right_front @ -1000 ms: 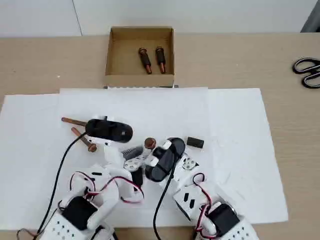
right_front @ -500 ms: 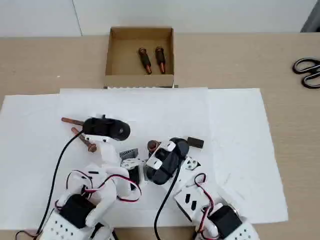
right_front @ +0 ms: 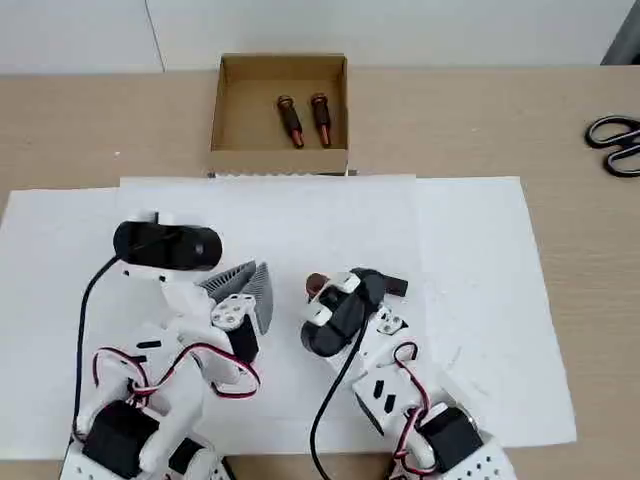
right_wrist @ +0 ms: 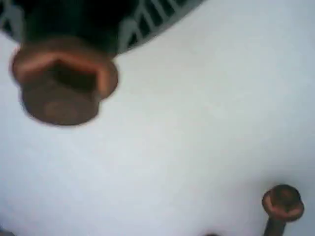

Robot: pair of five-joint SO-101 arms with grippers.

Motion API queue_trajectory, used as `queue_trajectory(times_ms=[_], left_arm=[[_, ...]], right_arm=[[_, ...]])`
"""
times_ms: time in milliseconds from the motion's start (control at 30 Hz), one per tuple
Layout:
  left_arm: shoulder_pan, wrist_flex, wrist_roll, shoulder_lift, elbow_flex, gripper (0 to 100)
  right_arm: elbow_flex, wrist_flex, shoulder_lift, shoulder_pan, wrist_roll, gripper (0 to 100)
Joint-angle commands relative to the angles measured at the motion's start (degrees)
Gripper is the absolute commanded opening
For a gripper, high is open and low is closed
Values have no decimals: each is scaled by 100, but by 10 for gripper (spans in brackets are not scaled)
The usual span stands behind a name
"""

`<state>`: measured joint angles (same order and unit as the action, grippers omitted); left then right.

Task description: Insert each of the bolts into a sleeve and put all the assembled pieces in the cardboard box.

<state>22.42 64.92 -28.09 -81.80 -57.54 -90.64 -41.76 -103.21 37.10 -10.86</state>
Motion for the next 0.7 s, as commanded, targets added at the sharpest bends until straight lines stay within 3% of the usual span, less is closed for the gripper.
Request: queue_trajectory(times_ms=[0,133,267,433,667], left_arm=[[-492,-26,53,-44,-119,5],[-1354,-404,396,-44,-1042,5],[-1873,-1354,1081,-44,-2255,6],[-2031,-2541,1908,-53,-3116,6],[-2013,-2734,2708,-53,-3407,6]], right_arm=[[79,171,-57,-171,18,2],[70,497,13,-655,26,2],[70,875,22,-804,-158,2],[123,927,22,-813,-378,2],[1020,945,1042,-971,-114,2]])
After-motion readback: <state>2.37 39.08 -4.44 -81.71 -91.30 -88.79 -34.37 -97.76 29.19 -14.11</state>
